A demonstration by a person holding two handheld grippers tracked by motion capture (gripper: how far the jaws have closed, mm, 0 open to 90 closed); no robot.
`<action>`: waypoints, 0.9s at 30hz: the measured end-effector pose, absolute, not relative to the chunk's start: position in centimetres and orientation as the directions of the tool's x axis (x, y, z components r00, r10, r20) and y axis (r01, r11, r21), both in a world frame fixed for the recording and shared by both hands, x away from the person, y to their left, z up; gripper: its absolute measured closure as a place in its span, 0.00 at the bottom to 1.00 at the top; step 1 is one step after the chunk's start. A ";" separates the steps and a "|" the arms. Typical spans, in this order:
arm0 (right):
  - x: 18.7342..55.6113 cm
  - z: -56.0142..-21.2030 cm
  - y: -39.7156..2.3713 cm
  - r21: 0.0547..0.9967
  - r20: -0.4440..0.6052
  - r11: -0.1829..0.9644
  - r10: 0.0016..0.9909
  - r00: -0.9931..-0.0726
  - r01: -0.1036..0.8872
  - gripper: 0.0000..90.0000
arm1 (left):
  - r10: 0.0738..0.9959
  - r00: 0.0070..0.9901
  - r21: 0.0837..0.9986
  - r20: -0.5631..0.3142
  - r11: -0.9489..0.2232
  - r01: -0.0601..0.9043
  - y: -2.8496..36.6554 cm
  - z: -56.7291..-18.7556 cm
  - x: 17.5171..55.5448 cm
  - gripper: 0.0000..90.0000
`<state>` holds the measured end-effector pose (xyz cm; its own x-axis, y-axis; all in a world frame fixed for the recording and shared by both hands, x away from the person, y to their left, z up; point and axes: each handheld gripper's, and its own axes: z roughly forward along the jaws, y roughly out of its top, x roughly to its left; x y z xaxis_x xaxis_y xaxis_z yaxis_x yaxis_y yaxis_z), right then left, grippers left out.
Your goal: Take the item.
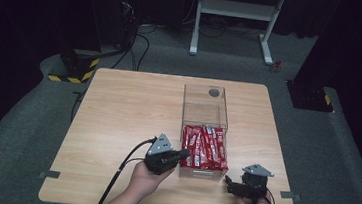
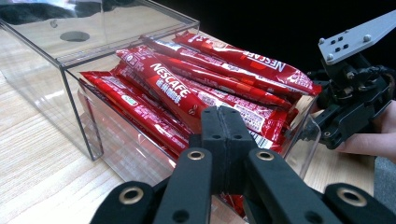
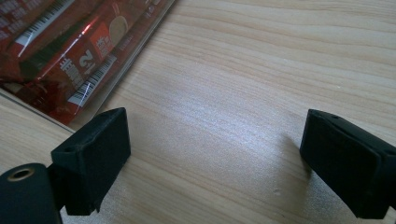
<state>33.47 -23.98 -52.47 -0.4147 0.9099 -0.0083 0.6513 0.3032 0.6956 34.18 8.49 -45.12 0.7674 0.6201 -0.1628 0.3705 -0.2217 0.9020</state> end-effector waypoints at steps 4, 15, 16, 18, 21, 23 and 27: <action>33.5 -52.5 -24.0 0.696 -0.008 0.303 0.910 -0.415 0.651 0.09 | 0.616 0.770 0.908 -0.168 -0.208 0.364 8.5 -45.0 34.1 1.00; 33.5 -52.5 -24.0 0.696 -0.009 0.304 0.910 -0.415 0.651 0.09 | 0.594 0.787 0.919 -0.169 -0.193 0.343 8.5 -44.7 33.8 1.00; 33.5 -52.5 -24.0 0.696 -0.009 0.303 0.910 -0.415 0.651 0.09 | 0.593 0.788 0.921 -0.166 -0.192 0.339 8.6 -44.6 33.8 1.00; 33.5 -52.5 -24.0 0.696 -0.010 0.304 0.910 -0.415 0.651 0.09 | 0.592 0.788 0.924 -0.167 -0.185 0.335 8.7 -44.5 33.7 1.00; 33.5 -52.5 -24.0 0.696 -0.010 0.304 0.910 -0.415 0.651 0.09 | 0.592 0.789 0.928 -0.165 -0.178 0.328 8.8 -44.4 33.6 1.00; 33.4 -52.5 -24.0 0.696 -0.010 0.304 0.910 -0.415 0.651 0.09 | 0.593 0.789 0.932 -0.162 -0.172 0.321 8.9 -44.3 33.6 1.00; 33.4 -52.5 -24.0 0.696 -0.010 0.304 0.910 -0.415 0.651 0.09 | 0.592 0.790 0.935 -0.158 -0.167 0.312 9.2 -44.1 33.6 1.00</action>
<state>33.44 -23.97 -52.47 -0.4148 0.9099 -0.0095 0.6508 0.3040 0.6957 33.56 9.21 -44.09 0.7904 0.5919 -0.1577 0.3116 -0.1669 0.9354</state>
